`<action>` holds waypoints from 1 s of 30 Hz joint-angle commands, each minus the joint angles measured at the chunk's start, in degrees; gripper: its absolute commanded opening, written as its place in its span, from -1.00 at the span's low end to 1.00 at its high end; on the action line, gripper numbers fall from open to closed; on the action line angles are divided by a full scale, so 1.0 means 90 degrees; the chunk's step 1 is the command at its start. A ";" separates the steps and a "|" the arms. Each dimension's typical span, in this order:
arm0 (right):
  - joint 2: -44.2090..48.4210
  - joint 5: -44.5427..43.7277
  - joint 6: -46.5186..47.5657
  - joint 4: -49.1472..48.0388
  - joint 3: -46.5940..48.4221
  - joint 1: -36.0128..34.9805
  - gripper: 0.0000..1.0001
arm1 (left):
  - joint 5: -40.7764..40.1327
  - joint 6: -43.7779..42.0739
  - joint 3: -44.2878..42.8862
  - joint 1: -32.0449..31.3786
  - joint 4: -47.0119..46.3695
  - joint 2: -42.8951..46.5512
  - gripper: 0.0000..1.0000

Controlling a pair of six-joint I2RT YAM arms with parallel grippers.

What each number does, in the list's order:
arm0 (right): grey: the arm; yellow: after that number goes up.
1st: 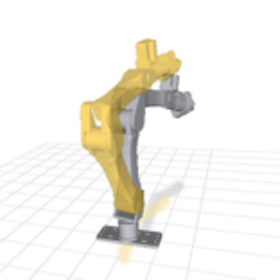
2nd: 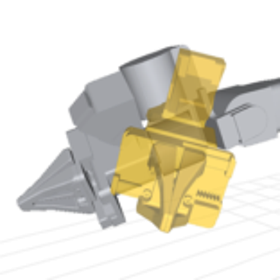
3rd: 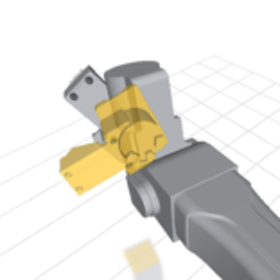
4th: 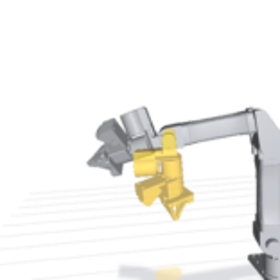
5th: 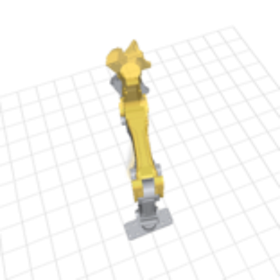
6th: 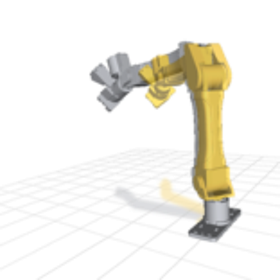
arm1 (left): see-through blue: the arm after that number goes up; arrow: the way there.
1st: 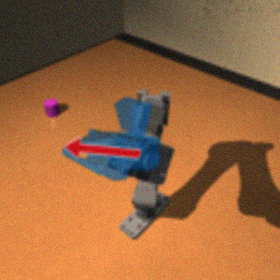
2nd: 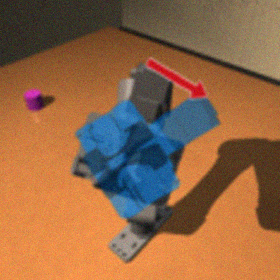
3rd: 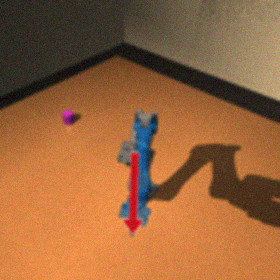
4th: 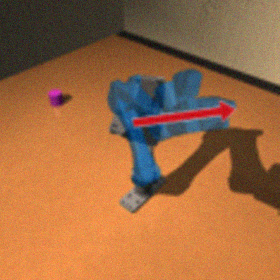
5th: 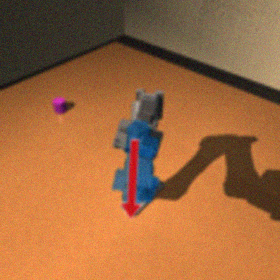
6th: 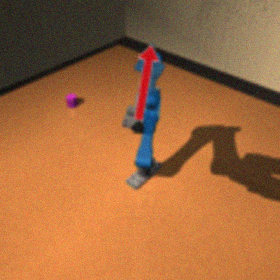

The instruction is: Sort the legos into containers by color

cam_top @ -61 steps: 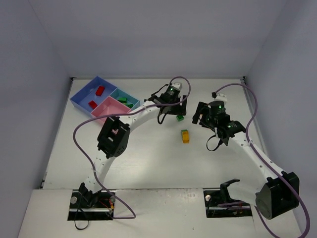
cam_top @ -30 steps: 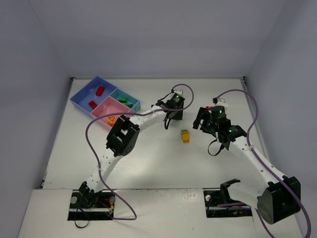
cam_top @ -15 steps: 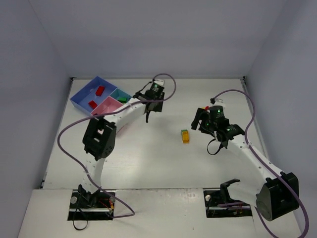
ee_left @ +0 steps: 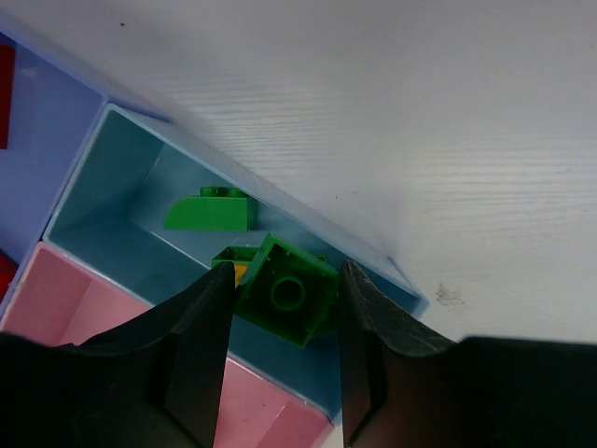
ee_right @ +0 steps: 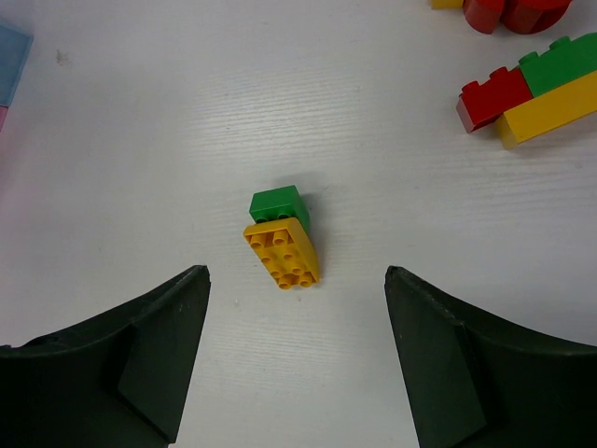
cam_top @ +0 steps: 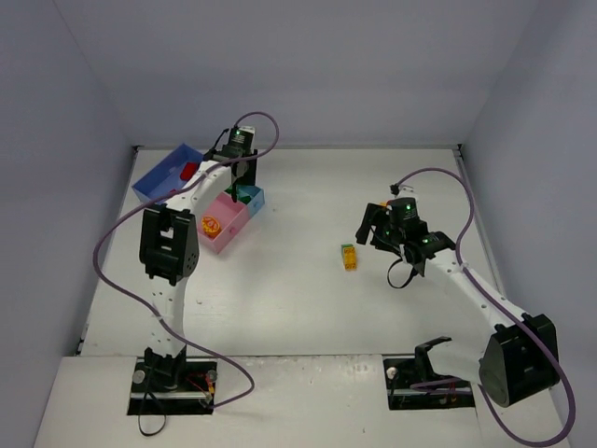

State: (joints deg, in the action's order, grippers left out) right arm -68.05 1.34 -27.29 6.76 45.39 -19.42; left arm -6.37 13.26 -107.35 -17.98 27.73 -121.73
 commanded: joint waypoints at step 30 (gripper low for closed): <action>-0.1755 -0.0803 -0.0015 -0.0556 0.0436 -0.0918 0.40 | 0.1644 0.0773 0.1419 0.0132 -0.0091 0.2870 0.47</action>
State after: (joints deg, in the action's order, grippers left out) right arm -82.78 -2.02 -27.00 4.25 46.74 -27.64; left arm 3.03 17.26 -96.79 -17.02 30.15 -99.98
